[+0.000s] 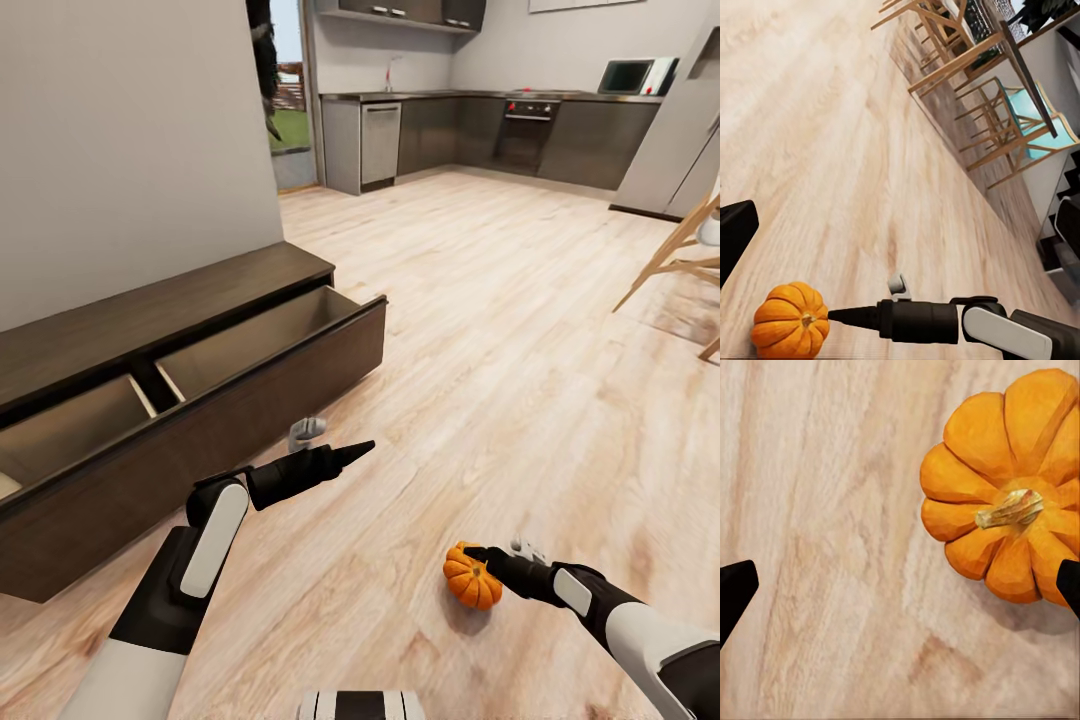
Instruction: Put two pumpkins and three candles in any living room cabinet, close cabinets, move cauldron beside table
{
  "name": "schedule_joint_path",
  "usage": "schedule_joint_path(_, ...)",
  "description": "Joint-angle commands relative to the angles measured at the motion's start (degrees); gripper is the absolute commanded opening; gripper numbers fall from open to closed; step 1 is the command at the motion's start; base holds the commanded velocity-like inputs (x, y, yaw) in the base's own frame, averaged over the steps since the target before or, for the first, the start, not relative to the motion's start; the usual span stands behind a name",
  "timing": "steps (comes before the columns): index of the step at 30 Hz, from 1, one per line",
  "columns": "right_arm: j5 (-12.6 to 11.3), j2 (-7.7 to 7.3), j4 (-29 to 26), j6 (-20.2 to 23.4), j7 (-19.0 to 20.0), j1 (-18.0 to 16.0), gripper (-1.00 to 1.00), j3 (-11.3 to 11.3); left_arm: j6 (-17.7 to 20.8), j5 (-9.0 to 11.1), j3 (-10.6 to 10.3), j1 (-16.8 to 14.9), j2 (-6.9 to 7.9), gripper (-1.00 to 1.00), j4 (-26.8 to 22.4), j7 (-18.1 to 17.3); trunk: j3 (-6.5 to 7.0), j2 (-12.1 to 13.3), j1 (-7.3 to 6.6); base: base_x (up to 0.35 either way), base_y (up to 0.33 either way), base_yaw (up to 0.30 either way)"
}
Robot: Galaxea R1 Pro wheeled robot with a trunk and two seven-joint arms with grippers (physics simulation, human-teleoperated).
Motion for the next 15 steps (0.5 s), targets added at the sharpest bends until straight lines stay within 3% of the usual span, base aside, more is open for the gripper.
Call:
schedule_joint_path(1, -0.61, -0.04, -0.04, 0.3, 0.03, -0.03, 1.0, 0.42, 0.36, 0.17, 0.05, -0.03, -0.03, 1.0, -0.02, -0.08, -0.27, -0.03, 0.01, 0.0, 0.0, 0.0)
schedule_joint_path(10, -0.6, -0.04, -0.03, 0.33, 0.04, -0.03, 1.0, 0.41, 0.36, 0.17, 0.06, -0.03, -0.03, 1.0, -0.02, -0.09, -2.27, -0.16, 0.24, 0.0, 0.0, 0.0)
schedule_joint_path(15, -0.6, -0.04, -0.03, 0.33, 0.04, -0.03, 1.0, 0.45, 0.37, 0.17, 0.04, -0.03, -0.03, 1.0, -0.02, -0.08, -2.27, -0.16, 0.24, 0.0, 0.0, 0.0)
